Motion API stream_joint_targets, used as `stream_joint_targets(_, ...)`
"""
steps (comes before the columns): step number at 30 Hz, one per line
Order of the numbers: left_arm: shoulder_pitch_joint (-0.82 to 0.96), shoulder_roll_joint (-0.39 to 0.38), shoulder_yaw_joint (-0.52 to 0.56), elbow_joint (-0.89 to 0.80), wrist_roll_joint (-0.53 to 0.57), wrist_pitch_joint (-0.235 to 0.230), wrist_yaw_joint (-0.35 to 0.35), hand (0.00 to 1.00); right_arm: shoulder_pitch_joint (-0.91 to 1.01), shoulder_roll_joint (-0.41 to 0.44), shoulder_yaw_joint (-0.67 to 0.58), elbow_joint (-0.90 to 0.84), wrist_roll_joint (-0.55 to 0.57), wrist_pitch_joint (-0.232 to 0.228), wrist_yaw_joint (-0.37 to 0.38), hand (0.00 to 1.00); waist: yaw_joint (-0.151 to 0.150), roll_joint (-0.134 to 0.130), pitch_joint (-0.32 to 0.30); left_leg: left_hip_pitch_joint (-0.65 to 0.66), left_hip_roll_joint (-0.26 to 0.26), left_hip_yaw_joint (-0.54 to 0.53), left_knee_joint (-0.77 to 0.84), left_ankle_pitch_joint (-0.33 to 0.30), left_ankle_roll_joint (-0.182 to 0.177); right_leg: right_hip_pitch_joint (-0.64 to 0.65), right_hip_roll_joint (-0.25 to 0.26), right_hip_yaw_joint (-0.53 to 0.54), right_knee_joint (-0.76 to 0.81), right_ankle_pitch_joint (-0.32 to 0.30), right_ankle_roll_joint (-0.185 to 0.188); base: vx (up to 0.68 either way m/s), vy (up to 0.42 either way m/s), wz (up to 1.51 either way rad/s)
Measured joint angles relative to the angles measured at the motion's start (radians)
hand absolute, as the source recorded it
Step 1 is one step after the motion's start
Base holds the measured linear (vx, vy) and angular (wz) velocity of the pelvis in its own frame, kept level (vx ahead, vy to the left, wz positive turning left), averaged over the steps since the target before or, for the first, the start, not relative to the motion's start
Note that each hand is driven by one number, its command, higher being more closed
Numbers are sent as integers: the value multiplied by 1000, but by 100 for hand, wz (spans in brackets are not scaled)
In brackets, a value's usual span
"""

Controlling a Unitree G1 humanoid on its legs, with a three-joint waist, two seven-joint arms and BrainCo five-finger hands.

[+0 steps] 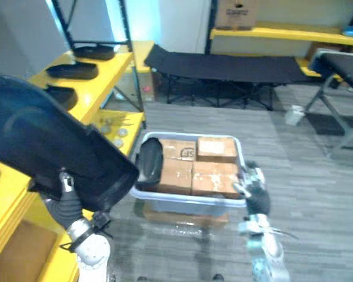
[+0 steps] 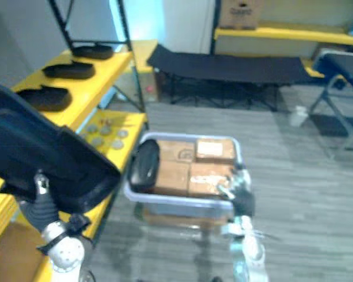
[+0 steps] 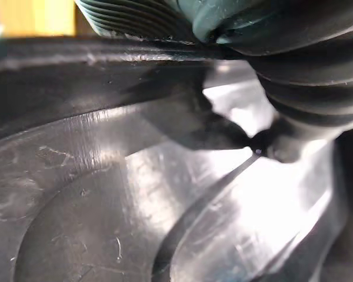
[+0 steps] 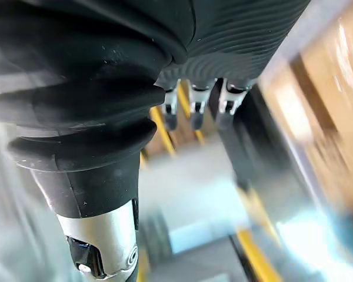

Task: Walk over and take plastic housings, then place them on the shelf

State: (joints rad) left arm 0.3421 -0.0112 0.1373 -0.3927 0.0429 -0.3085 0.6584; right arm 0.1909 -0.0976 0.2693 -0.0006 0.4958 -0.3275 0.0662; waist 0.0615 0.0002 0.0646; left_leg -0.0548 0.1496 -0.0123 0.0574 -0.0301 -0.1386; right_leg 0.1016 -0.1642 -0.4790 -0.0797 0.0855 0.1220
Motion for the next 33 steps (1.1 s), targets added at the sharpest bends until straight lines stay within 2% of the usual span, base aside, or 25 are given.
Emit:
stream_joint_targets(1,2,2,4,-7,6,0,-3,100,-1,1,15,0,0,0,4,0,0,-1,-1,-21,1,12,12,9,14,15,-8,-48,0,-6,5,16,18,209)
stream_joint_targets(2,1,2,11,-18,7,-1,-22,100,-2,-1,29,0,-3,1,1,0,6,0,1,-53,2,59,35,36,42,56,-24,-153,1,-12,18,58,50,193)
stream_joint_targets(3,2,0,16,-21,7,-3,-34,100,-5,-4,29,1,-13,1,-3,0,13,4,7,-56,2,81,36,54,37,80,-30,-193,1,-12,25,79,127,206)
stream_joint_targets(4,16,0,41,-24,7,-15,-54,100,-22,-13,34,8,-46,1,-9,0,49,9,19,-50,-21,68,22,74,12,112,-48,-246,5,-17,33,74,185,131)
stream_joint_targets(5,45,-3,82,-42,5,-22,-56,100,-51,-17,58,10,-83,2,-25,0,83,7,18,-54,-49,47,6,81,16,120,-70,-268,13,-20,40,69,203,99)
stream_joint_targets(8,74,-4,159,-80,-1,-47,-55,100,-116,-6,107,13,-117,2,-25,0,120,-2,26,-55,-95,6,-20,95,35,129,-116,-314,70,-47,36,70,168,66)
stream_joint_targets(10,79,-3,166,-106,-1,-74,-67,100,-143,6,114,18,-118,2,-26,0,121,-8,32,-70,-115,-33,-20,94,44,126,-139,-317,131,-72,15,24,136,63)
stream_joint_targets(12,67,7,165,-119,3,-108,-118,100,-155,12,113,20,-120,2,-56,0,120,-18,45,-78,-128,-87,-24,93,51,122,-158,-293,218,-91,-18,7,91,86)
stream_joint_targets(14,50,13,165,-117,-5,-118,-157,100,-155,10,107,24,-122,1,-82,0,117,-26,54,-87,-135,-136,-29,109,61,103,-166,-220,290,-93,-20,42,49,83)
stream_joint_targets(16,19,25,162,-110,-9,-121,-192,100,-156,7,105,26,-146,0,-112,0,114,-25,74,-87,-141,-188,-44,133,62,88,-166,-156,356,-120,-49,47,-31,83)
stream_joint_targets(17,-2,45,161,-93,-19,-126,-208,100,-159,7,107,30,-172,0,-114,0,113,-37,80,-91,-149,-219,-55,152,53,74,-144,-102,381,-206,-63,18,-153,79)
stream_joint_targets(18,-18,56,155,-66,-28,-126,-218,100,-160,7,109,31,-201,1,-116,0,114,-50,87,-93,-166,-241,-53,161,48,82,-127,-104,370,-263,-92,17,-171,67)
stream_joint_targets(19,-19,51,152,-56,-29,-126,-220,100,-164,3,109,34,-214,2,-116,0,116,-54,86,-93,-176,-243,-49,163,45,93,-127,-93,362,-264,-83,20,-135,42)
stream_joint_targets(22,10,43,127,-51,-29,-127,-231,100,-173,-29,96,36,-235,12,-110,0,115,-1,127,-97,-164,-248,-28,169,36,111,-104,-81,338,-286,-46,-59,-71,-3)
stream_joint_targets(25,13,42,119,-51,-24,-128,-235,100,-147,-40,79,36,-235,28,-108,0,111,8,143,-114,-154,-239,-20,178,21,110,-94,-67,312,-330,33,-145,-71,-13)
stream_joint_targets(26,18,41,116,-51,-24,-129,-239,100,-129,-46,66,36,-236,27,-104,0,107,19,155,-111,-139,-238,-16,179,18,108,-85,-64,317,-337,33,-166,-62,-9)
stream_joint_targets(28,40,42,118,-53,-22,-145,-238,100,-104,-46,55,33,-235,24,-97,0,89,19,158,-112,-115,-212,-11,177,22,108,-76,-65,318,-345,28,-132,-27,-6)
stream_joint_targets(30,42,42,119,-53,1,-150,-236,100,-91,-46,38,19,-230,12,-82,0,89,11,162,-124,-107,-182,9,173,26,107,-78,-65,319,-349,28,-75,10,0)
stream_joint_targets(32,44,42,130,-58,14,-165,-234,100,-93,-40,25,6,-223,-10,-64,0,97,-5,170,-165,-116,-149,92,132,35,105,-91,-64,321,-356,27,-7,72,1)
stream_joint_targets(33,44,42,142,-69,12,-170,-235,100,-98,-28,22,6,-224,-18,-64,0,102,-17,175,-195,-131,-142,162,89,43,106,-103,-62,325,-361,25,39,98,0)
